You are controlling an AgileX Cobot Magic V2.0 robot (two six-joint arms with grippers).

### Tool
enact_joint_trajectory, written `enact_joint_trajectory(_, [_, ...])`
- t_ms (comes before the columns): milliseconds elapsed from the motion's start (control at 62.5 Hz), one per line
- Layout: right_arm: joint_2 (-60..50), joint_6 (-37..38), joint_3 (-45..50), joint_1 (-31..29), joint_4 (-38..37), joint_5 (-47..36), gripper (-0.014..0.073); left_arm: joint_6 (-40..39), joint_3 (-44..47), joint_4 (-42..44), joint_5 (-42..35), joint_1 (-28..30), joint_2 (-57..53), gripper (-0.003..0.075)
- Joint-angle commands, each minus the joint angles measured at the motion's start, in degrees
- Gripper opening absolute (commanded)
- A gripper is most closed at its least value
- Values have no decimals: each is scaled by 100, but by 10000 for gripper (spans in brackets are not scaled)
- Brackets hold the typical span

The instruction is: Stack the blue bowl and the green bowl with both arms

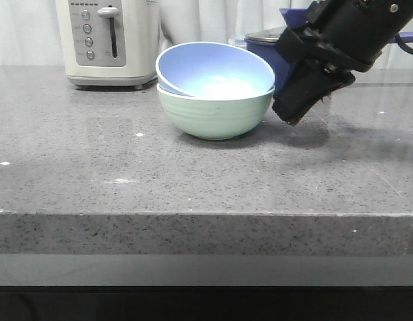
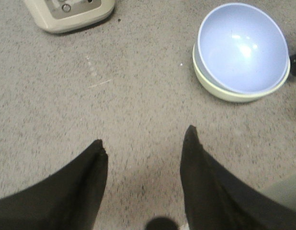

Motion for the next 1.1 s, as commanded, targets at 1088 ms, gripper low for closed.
enact_joint_trajectory(1088, [-4451, 3642, 677, -5, -2612, 1168, -61, -73, 748, 51, -418, -43, -1242, 353])
